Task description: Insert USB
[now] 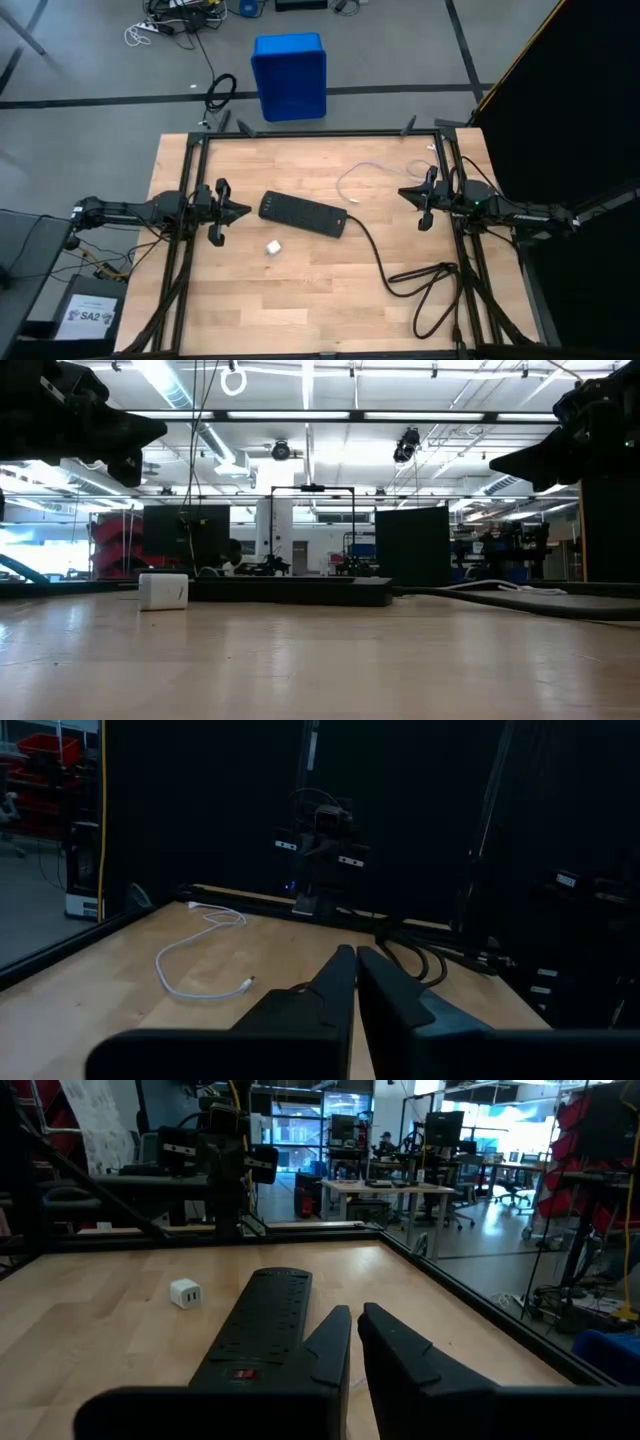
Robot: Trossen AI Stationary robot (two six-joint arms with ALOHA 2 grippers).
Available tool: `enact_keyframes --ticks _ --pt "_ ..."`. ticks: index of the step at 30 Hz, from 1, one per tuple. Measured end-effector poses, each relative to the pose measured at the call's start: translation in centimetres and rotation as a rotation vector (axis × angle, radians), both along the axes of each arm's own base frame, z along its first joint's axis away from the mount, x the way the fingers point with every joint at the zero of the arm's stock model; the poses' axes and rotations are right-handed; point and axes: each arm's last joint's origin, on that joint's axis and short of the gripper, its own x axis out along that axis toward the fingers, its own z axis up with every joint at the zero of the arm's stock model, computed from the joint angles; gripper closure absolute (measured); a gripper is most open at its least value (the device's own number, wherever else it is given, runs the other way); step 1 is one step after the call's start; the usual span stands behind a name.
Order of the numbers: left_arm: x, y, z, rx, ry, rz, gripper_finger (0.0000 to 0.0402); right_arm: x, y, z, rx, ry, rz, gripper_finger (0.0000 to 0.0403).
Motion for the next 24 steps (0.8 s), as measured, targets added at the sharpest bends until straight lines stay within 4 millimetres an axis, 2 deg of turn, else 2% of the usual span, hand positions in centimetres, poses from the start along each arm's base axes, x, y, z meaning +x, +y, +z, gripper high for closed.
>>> enact_keyframes --ticks 17,24 --pt "0.00 0.00 -0.01 0.000 0.000 -0.001 0.0401 0.00 0.00 0.01 0.000 -0.001 0.000 0.0397" --pt "0.00 0.00 0.00 0.000 0.000 -0.001 0.0401 -0.02 0.01 0.58 -0.009 -0.059 0.000 0.0400"
